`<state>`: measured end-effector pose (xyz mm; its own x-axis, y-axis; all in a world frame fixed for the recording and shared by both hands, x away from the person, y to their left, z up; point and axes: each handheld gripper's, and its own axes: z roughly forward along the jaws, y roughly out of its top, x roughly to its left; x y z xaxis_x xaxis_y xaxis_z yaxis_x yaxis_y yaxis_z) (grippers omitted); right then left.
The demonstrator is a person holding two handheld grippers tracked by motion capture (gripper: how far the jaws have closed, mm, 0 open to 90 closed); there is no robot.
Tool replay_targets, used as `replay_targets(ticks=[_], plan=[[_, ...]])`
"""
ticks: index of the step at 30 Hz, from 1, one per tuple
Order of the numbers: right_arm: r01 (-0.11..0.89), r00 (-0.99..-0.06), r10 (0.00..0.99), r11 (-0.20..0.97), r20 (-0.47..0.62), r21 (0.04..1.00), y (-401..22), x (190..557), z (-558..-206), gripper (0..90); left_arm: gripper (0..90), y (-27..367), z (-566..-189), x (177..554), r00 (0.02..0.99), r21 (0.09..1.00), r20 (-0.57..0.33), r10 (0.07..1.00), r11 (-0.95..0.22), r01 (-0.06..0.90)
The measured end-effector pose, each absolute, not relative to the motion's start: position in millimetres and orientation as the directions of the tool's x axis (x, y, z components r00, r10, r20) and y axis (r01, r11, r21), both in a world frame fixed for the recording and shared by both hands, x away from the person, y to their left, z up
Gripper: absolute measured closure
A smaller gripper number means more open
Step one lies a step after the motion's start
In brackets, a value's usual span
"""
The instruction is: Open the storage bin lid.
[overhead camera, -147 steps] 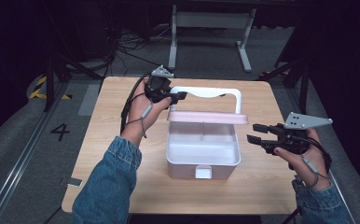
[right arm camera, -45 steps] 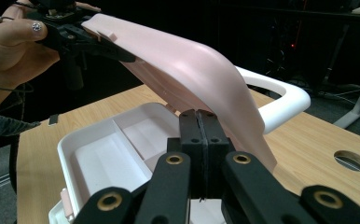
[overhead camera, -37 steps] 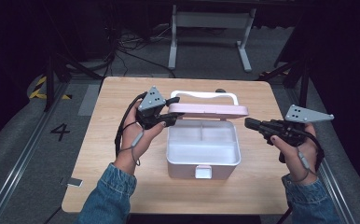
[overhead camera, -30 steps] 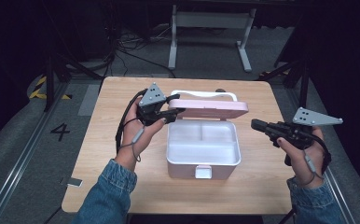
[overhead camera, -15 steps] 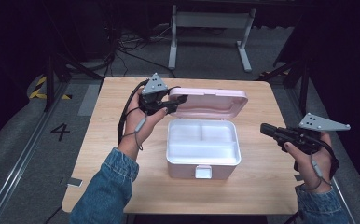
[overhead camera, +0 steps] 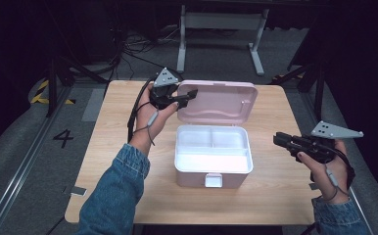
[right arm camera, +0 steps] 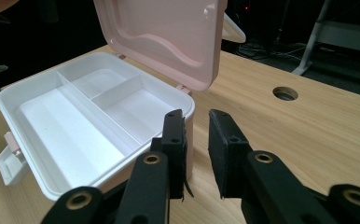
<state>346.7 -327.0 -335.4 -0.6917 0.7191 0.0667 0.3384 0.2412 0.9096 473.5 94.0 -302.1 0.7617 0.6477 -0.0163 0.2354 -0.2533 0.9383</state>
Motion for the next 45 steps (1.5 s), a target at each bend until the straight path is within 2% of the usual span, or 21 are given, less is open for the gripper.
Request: replay_targets(ticks=[8, 22, 33, 45], plan=[[0.339, -0.685, 0.725, 0.242, 0.062, 0.909, -329, 346, -336, 76.1, 53.2, 89, -306, 489, 0.738, 0.936, 0.015, 0.675, -0.270, 0.227], [0.341, -0.687, 0.724, 0.239, 0.067, 0.909, -329, 347, -338, 74.5, 42.8, 84, -321, 512, 0.720, 0.932, -0.003, 0.694, -0.259, 0.254], [0.345, -0.686, 0.724, 0.235, 0.073, 0.909, -332, 348, -339, 74.5, 40.8, 85, -336, 528, 0.712, 0.927, -0.056, 0.700, -0.228, 0.297], [0.351, -0.684, 0.725, 0.235, 0.076, 0.907, -334, 349, -341, 74.4, 37.9, 87, -356, 536, 0.709, 0.897, -0.079, 0.700, -0.261, 0.357]])
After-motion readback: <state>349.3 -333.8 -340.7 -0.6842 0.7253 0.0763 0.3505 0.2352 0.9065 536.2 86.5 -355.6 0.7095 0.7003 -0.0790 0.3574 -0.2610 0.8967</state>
